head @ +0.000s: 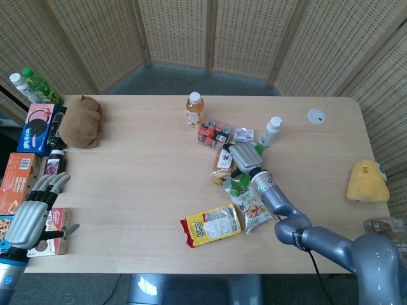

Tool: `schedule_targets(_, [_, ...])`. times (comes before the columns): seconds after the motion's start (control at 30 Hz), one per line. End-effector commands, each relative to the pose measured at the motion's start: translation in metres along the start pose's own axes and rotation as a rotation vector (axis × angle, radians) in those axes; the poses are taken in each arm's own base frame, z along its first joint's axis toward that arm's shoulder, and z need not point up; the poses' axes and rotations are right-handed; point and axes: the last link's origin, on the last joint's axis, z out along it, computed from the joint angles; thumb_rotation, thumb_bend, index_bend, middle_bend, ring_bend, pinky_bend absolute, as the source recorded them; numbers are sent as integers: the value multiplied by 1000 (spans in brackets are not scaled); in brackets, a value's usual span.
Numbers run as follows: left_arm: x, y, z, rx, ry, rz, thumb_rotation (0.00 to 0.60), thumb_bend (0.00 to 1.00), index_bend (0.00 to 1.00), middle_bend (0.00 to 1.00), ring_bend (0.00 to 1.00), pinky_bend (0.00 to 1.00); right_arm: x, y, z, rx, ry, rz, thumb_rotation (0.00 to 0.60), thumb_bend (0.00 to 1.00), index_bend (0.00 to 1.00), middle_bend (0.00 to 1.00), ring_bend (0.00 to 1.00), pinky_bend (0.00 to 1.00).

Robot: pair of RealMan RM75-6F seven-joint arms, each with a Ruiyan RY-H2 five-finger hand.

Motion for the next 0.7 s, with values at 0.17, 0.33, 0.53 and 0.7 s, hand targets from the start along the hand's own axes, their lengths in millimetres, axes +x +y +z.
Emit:
schedule_targets(0.17, [-1, 0, -1, 1, -4, -3, 600, 1, 0, 0, 0, 0, 38, 0, -15, 16, 79, 16, 600, 0, 297, 544, 762, 594])
schedule_targets(0.33, [-1, 1, -2, 0, -7, -4, 600, 1, 0, 0, 0, 0, 74, -6, -26, 40, 153, 43, 600, 0, 305, 552, 762, 594])
schedule_targets(0.53, [0, 0, -5, 5, -3, -9, 600, 1, 0, 0, 0, 0, 120, -8, -39, 47, 244, 47, 600, 0, 314, 553, 764, 595])
schedule_targets(0.7, [0, -2, -6, 8, 0, -17, 600, 0, 0, 0, 0, 0, 151, -11, -51, 50, 313, 47, 600, 0, 321, 557, 764, 595])
